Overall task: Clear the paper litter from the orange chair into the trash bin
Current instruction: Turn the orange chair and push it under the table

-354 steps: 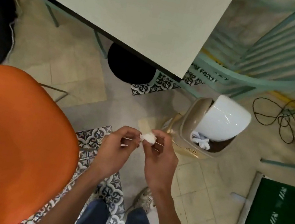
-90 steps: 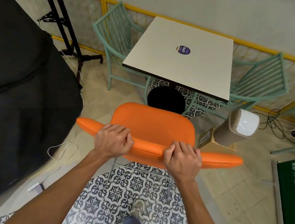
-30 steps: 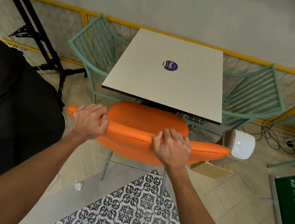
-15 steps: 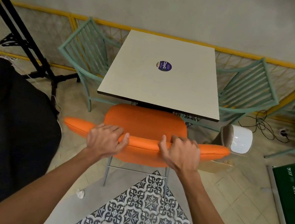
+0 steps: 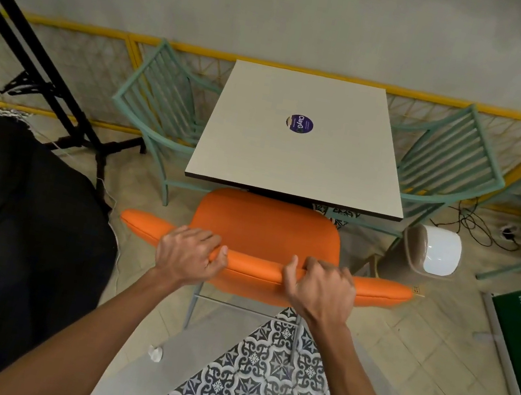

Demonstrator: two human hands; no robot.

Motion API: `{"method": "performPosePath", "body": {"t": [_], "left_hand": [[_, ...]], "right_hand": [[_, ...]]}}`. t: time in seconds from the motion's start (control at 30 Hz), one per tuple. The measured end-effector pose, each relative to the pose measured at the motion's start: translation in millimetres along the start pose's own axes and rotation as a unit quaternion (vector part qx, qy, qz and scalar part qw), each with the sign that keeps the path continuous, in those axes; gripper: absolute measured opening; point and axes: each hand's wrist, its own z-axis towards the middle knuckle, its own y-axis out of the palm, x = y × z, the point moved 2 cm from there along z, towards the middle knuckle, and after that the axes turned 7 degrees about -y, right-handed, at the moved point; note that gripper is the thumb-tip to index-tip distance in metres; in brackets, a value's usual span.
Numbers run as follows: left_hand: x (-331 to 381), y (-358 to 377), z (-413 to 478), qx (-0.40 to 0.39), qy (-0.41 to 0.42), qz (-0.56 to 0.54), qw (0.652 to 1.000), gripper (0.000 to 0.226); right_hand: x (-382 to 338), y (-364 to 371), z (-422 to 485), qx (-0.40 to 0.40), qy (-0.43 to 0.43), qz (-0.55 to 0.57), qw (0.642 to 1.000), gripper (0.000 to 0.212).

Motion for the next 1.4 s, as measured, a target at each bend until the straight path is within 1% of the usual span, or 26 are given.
{"method": "performPosePath", "body": {"t": [0.17,0.5,0.57,0.67,0.77,0.9,1.07,1.23,1.4], "left_hand": [[6,3,10,0.008,-0.019,-0.014,1.000,0.035],[39,26,47,-0.011,-0.044,-0.012,0.999,0.037],[38,32,58,-0.012,-0.043,-0.016,0.999,0.038],[32,40,72,-0.006,-0.039,-0.019,0.999,0.036],[34,47,75,-0.002,-0.038,-0.022,0.999,0.034],[43,48,77,0.008,-0.057,-0.015,0.998,0.031],[61,46,80,0.016,-0.068,-0.011,0.998,0.031],[74,52,86,0.002,-0.078,-0.008,0.997,0.032],[70,47,72,-0.001,-0.065,0.003,0.998,0.031]], "right_hand": [[6,-3,7,0.028,-0.019,-0.010,0.999,0.049],[53,1,49,0.041,-0.013,-0.022,0.999,0.047],[56,1,59,0.044,-0.014,-0.028,0.999,0.047],[58,4,72,0.069,-0.018,-0.027,0.997,0.046],[67,17,75,0.074,-0.042,-0.022,0.996,0.044],[82,28,76,0.083,-0.082,-0.023,0.993,0.047],[99,33,80,0.100,-0.098,-0.027,0.990,0.048],[114,27,89,0.057,-0.085,-0.026,0.994,0.048],[102,24,76,0.055,-0.076,-0.004,0.996,0.045]]}}
